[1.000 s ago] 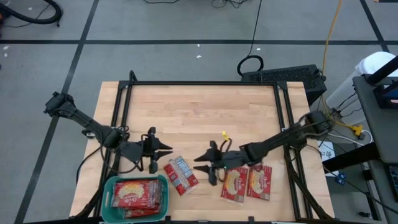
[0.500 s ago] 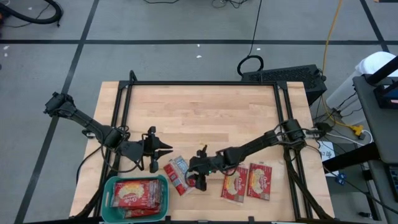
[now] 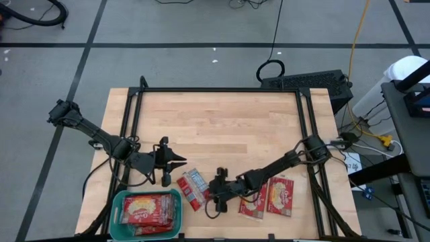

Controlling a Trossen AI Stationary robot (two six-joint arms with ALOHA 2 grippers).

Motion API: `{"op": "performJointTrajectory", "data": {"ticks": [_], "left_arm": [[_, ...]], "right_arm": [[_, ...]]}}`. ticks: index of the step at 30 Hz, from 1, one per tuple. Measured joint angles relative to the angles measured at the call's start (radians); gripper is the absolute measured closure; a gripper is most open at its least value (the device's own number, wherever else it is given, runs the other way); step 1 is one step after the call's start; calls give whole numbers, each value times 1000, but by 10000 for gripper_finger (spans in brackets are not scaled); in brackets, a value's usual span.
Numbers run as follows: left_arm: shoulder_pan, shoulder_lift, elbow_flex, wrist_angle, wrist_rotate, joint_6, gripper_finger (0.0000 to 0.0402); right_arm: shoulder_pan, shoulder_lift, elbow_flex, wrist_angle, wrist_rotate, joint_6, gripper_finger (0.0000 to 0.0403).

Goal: Sort popcorn bags into baskets
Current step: Put the red popcorn bag into the blue container

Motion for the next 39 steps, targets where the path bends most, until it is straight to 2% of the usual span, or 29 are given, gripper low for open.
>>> {"op": "performJointTrajectory", "data": {"ticks": [6, 11, 14, 16, 25, 39], "left_arm": [[0, 0, 0, -1, 0, 0, 336], [0, 0, 0, -1, 0, 1, 336], [0, 0, 0, -2, 0, 2, 336], [0, 0, 0, -3, 0, 2, 336], [0, 0, 0, -5, 0, 2, 336], [0, 0, 0, -1, 0, 6, 336]], "right_arm": [[7, 50, 2, 76, 18, -52, 122], [7, 95, 4, 109, 46, -69, 125], [4, 104, 5, 109, 70, -55, 155], [1, 104, 4, 108, 76, -51, 190], [-16, 64, 1, 93, 62, -53, 386], [-46, -30, -1, 78, 62, -150, 402]]}}
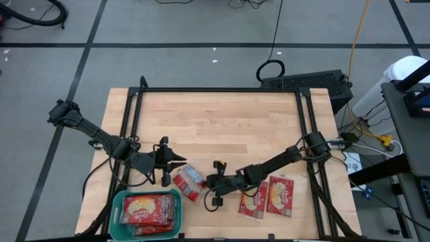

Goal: Sort popcorn bags into baskets
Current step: Put the red popcorn bag into the blue container

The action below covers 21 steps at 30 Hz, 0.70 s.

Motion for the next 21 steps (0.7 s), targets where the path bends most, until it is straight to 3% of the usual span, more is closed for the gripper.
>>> {"op": "performJointTrajectory", "data": {"ticks": [3, 10, 21], "left_arm": [[0, 0, 0, 0, 0, 2, 336], [0, 0, 0, 0, 0, 5, 336], [0, 0, 0, 0, -25, 4, 336]], "right_arm": [[-2, -20, 0, -5, -1, -22, 402], [14, -30, 0, -19, -122, -89, 383], [98, -18, -32, -39, -40, -115, 264]]}}
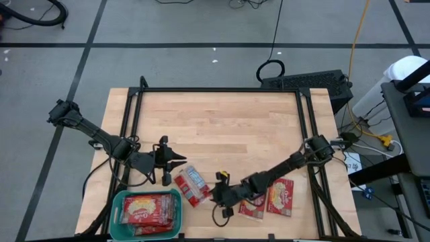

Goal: Sort popcorn bags into baskets
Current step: Put the red popcorn bag into the blue container

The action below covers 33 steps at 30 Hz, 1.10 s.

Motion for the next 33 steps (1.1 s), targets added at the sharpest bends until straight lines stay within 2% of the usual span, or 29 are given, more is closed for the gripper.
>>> {"op": "performJointTrajectory", "data": {"ticks": [5, 10, 14, 16, 18, 23, 24, 29, 33], "left_arm": [[2, 0, 0, 5, -1, -1, 336], [5, 0, 0, 8, -1, -6, 336], [5, 0, 0, 7, -1, -6, 336], [5, 0, 0, 8, -1, -2, 336], [5, 0, 0, 8, -1, 0, 336], [6, 0, 0, 7, -1, 14, 336], [6, 0, 0, 7, -1, 14, 336], [5, 27, -1, 10, 1, 33, 336], [3, 81, -1, 88, 10, 126, 336]], "right_arm": [[1, 50, -6, 51, 21, -50, 225], [-7, 128, -6, 241, 37, -160, 187], [-19, 160, -5, 263, 82, -198, 180], [-30, 167, -4, 266, 98, -189, 198], [-38, 172, -4, 270, 109, -174, 234], [-54, 174, -5, 293, 141, -193, 373], [-55, 167, -5, 294, 145, -208, 387], [-67, 97, -6, 291, 157, -219, 396], [-100, 34, -6, 289, 160, -220, 400]]}}
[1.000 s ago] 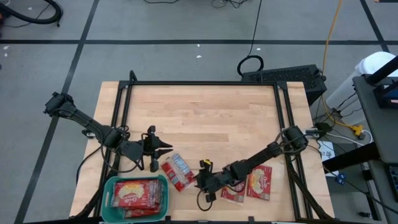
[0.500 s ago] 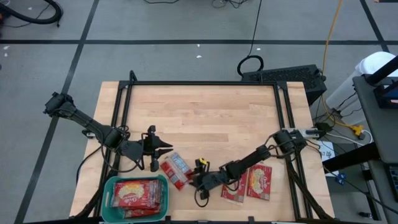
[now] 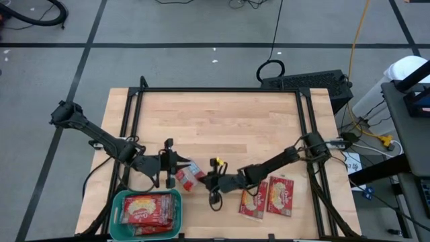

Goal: Sort popcorn bags into baskets
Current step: Put the red popcorn bag into the blue container

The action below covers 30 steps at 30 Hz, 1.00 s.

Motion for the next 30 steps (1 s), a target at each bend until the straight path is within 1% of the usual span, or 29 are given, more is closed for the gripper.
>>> {"op": "performJointTrajectory", "data": {"ticks": [5, 8, 10, 13, 17, 20, 22, 24, 26, 28, 30], "left_arm": [[-6, 69, 0, 146, 42, 160, 332], [-6, 93, 0, 187, 43, 202, 310], [-6, 102, 0, 184, 43, 211, 286], [3, 125, 0, 185, 38, 212, 238], [20, 153, 0, 184, -23, 209, 176], [50, 175, 1, 179, -38, 191, 141], [73, 181, 1, 176, -39, 162, 127], [96, 182, 1, 161, -29, 136, 125], [121, 182, 1, 118, 13, 106, 140], [140, 182, 1, 73, 67, 73, 175], [149, 182, 1, 41, 112, 67, 226]], "right_arm": [[-44, -91, 1, -53, -5, 69, 402], [-67, -144, 1, -115, -7, 114, 402], [-79, -185, 1, -168, -8, 136, 402], [-92, -224, 1, -196, -8, 147, 402], [-103, -257, 1, -234, -8, 154, 403], [-106, -268, 1, -250, -8, 160, 403], [-106, -268, 1, -251, -8, 165, 403], [-106, -267, 1, -255, -8, 165, 403], [-105, -268, 1, -262, -9, 165, 403], [-105, -268, 1, -272, -9, 172, 403], [-105, -268, 1, -275, -9, 174, 403]]}}
